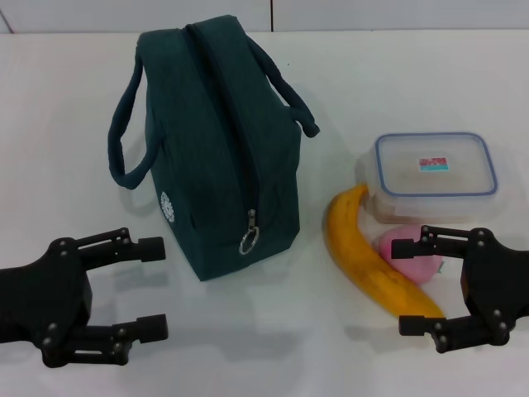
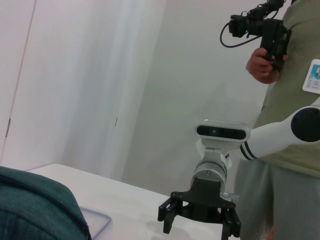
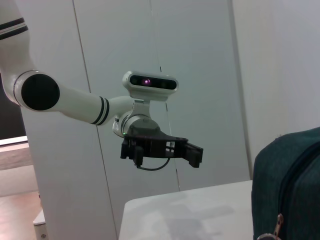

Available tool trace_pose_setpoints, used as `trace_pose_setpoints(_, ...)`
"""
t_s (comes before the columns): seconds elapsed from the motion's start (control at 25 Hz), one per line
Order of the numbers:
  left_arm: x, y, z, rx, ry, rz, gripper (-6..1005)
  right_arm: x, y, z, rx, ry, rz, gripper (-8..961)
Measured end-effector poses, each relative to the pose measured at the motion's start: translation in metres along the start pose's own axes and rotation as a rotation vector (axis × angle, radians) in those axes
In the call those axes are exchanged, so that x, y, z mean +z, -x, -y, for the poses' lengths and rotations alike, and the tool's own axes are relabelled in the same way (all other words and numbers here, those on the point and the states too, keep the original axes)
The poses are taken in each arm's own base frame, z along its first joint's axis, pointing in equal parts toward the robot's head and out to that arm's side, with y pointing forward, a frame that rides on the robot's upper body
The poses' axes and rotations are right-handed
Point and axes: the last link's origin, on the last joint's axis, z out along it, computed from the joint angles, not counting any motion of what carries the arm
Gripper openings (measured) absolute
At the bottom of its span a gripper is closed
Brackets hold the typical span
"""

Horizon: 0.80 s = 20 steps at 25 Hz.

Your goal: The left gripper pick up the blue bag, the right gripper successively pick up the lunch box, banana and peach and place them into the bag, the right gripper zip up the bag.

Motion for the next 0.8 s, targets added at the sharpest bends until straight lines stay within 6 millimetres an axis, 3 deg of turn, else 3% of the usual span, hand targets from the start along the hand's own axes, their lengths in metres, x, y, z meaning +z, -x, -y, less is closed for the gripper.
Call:
trace_pose_setpoints(0.52, 0.001, 0.0, 0.0, 0.004, 0.002, -0.003, 861, 0.0, 0.0, 0.001, 0.001, -0.005, -0.005, 843)
trace_pose_setpoints(0.8, -0.009, -0.017, 0.011, 0.015, -0.082, -0.135, 861, 0.0, 0.0, 0.003, 0.0, -0.016, -0.004, 842)
